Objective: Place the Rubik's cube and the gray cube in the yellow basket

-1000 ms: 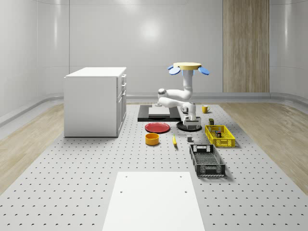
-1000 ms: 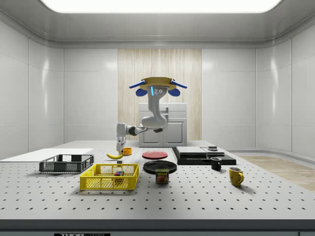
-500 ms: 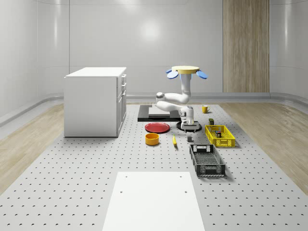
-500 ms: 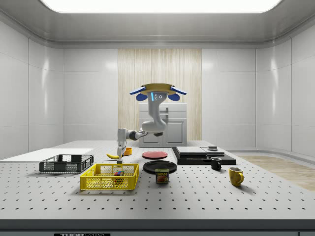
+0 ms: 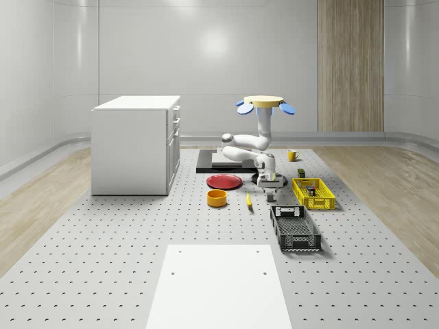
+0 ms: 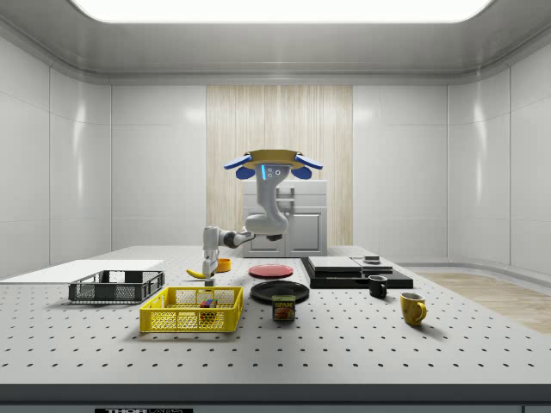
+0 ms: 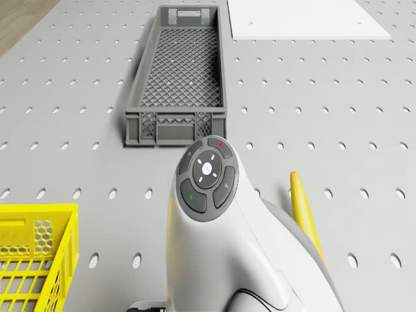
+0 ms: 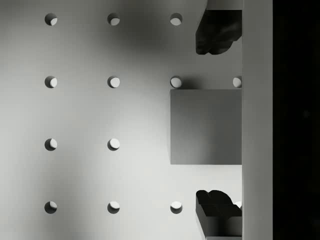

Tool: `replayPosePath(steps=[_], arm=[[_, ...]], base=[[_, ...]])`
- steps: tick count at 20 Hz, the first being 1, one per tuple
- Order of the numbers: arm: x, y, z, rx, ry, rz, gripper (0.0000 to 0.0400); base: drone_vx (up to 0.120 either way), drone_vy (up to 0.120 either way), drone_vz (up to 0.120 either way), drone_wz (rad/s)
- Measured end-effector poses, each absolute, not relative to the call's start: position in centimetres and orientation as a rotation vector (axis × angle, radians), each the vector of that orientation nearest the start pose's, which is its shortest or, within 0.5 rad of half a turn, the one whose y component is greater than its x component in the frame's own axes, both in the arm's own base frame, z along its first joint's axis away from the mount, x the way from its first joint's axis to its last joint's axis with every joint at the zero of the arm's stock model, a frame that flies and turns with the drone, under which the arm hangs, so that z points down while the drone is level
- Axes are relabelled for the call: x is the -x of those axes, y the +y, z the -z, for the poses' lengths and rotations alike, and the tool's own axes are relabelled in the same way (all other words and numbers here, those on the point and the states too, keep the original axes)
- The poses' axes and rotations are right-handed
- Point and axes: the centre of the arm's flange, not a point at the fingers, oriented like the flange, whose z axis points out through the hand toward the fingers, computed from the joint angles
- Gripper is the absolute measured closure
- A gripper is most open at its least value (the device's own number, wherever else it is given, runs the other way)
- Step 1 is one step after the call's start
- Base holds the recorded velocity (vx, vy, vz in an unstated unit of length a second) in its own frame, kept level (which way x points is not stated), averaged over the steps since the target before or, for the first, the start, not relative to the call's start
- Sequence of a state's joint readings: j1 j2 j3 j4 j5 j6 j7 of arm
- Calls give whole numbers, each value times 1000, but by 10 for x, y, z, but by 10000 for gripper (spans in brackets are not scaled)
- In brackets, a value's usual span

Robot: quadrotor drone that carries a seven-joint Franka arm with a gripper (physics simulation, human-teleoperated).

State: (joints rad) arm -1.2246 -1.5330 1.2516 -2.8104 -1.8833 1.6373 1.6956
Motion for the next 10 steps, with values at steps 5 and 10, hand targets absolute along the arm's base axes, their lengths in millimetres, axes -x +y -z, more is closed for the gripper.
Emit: replayPosePath(steps=[5, 10], arm=[[-317, 0, -529, -1, -2, -786, 0], [-317, 0, -529, -1, -2, -786, 0]], base=[[0, 0, -48, 0], [0, -16, -8, 0]])
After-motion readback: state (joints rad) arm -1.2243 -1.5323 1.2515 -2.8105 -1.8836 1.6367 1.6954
